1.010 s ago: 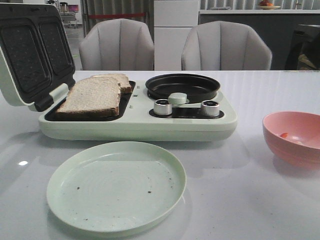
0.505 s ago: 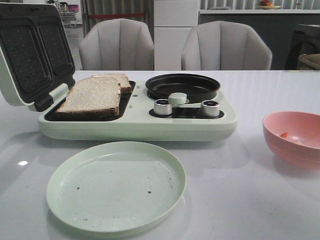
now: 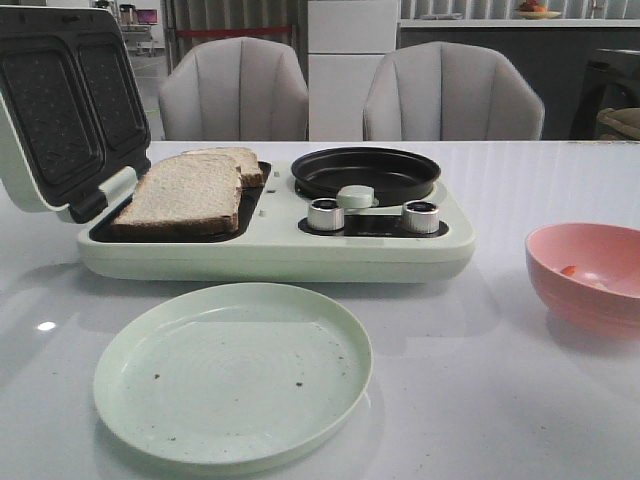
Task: Make breakfast with bread and shrimp
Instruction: 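Withdraw the right gripper and move the left gripper to the lid handle, then push the sandwich maker lid down over the bread with the left gripper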
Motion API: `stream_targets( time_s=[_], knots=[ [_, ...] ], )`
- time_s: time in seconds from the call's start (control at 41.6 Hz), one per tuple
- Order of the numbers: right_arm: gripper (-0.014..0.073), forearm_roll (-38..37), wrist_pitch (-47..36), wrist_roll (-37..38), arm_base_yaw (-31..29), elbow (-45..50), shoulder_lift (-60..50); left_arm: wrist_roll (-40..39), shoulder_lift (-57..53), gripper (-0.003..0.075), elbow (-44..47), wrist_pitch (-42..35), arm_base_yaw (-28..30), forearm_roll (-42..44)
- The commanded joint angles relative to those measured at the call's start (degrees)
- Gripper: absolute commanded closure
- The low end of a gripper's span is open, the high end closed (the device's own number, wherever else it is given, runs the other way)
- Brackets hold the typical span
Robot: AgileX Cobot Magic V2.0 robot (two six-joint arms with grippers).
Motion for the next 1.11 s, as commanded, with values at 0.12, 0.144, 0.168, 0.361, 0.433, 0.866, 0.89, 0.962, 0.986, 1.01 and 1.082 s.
stream_targets(
  time_s=[0.12,0.144,0.168,0.361,0.433,0.866,0.89,0.962,0.986,1.01,1.082],
  knots=[
    [0.016,-0.1,-3.3,0.1,-0.2,-1.5,-0.6,11.2,8.9,0.0437,-3.8,-6.3,17.3,-21.3],
    [0.016,-0.1,-3.3,0.1,-0.2,-1.5,-0.6,11.3,10.0,0.046,-4.1,-6.9,18.2,-22.4],
    [0.016,-0.1,-3.3,0.1,-0.2,-1.5,-0.6,11.4,11.4,0.0478,-4.6,-7.4,19.0,-23.6],
    [0.016,-0.1,-3.3,0.1,-0.2,-1.5,-0.6,12.3,20.4,0.062,-8.9,-12.2,19.9,-28.0],
    [0.016,-0.1,-3.3,0.1,-0.2,-1.5,-0.6,12.4,23.4,0.062,-11.1,-14.2,19.9,-30.4],
    [0.016,-0.1,-3.3,0.1,-0.2,-1.5,-0.6,12.7,34.0,0.062,-23.2,-14.4,12.9,-35.0],
    [0.016,-0.1,-3.3,0.1,-0.2,-1.5,-0.6,12.7,34.0,0.062,-23.3,-14.4,12.4,-35.0],
    [0.016,-0.1,-3.3,0.1,-0.2,-1.5,-0.6,12.9,33.9,0.062,-23.5,-14.7,11.0,-35.0],
    [0.016,-0.1,-3.3,0.1,-0.2,-1.5,-0.6,13.5,33.7,0.062,-23.5,-14.7,10.5,-35.1],
    [0.016,-0.1,-3.3,0.1,-0.2,-1.5,-0.6,13.9,33.6,0.062,-23.5,-14.6,10.0,-35.4],
    [0.016,-0.1,-3.3,0.1,-0.2,-1.5,-0.6,15.0,33.2,0.062,-23.5,-13.7,8.8,-36.0]
  ],
)
